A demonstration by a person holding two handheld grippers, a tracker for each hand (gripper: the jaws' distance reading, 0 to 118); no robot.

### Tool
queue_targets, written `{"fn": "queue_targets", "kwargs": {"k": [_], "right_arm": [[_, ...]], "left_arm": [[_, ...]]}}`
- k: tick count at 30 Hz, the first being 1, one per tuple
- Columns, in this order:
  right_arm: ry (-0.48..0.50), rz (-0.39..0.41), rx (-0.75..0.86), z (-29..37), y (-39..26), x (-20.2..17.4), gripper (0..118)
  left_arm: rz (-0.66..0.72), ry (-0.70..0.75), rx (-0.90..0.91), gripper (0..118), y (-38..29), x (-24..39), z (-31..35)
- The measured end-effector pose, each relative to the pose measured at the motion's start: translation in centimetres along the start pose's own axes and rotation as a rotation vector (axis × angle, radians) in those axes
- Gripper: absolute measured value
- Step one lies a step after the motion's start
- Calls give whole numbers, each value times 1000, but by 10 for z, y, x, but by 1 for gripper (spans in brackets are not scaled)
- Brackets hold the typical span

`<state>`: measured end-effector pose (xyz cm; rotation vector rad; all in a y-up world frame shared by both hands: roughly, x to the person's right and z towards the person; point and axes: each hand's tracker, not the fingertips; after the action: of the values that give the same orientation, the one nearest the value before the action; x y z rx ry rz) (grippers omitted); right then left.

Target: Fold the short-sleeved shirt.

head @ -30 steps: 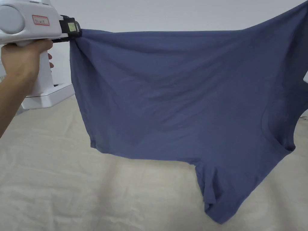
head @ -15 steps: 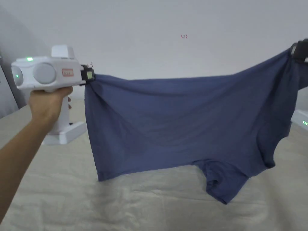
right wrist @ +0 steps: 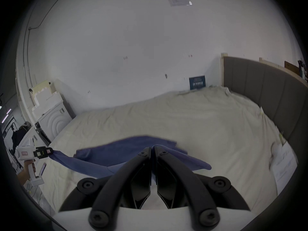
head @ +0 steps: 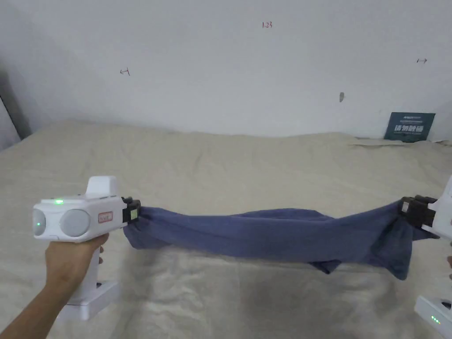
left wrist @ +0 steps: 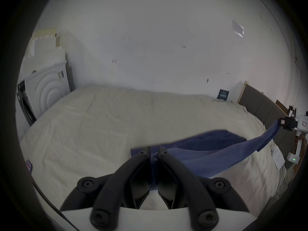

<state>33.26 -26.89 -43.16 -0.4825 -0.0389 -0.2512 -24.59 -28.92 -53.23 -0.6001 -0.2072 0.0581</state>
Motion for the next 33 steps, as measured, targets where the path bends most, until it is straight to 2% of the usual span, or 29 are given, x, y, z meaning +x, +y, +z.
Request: {"fn": "queue_targets", "kwargs": {"k": [6, 12, 18, 23, 33], "right_arm": [[23, -33, -89, 51, -86, -10, 2], [25, -84, -132, 118, -148, -6, 2], [30, -138, -161, 181, -193, -8, 2], [30, -141, -181, 219, -215, -7, 2], [-5, -136, -230, 232, -238, -5, 2]], "left_arm": [[-23, 0, -135, 5, -96, -5, 33], [-38, -6, -169, 5, -159, -16, 75], [-38, -3, -194, 5, -189, -31, 118], [-39, 10, -198, 5, -202, -41, 141], [-58, 16, -221, 5, -225, -40, 155]]}}
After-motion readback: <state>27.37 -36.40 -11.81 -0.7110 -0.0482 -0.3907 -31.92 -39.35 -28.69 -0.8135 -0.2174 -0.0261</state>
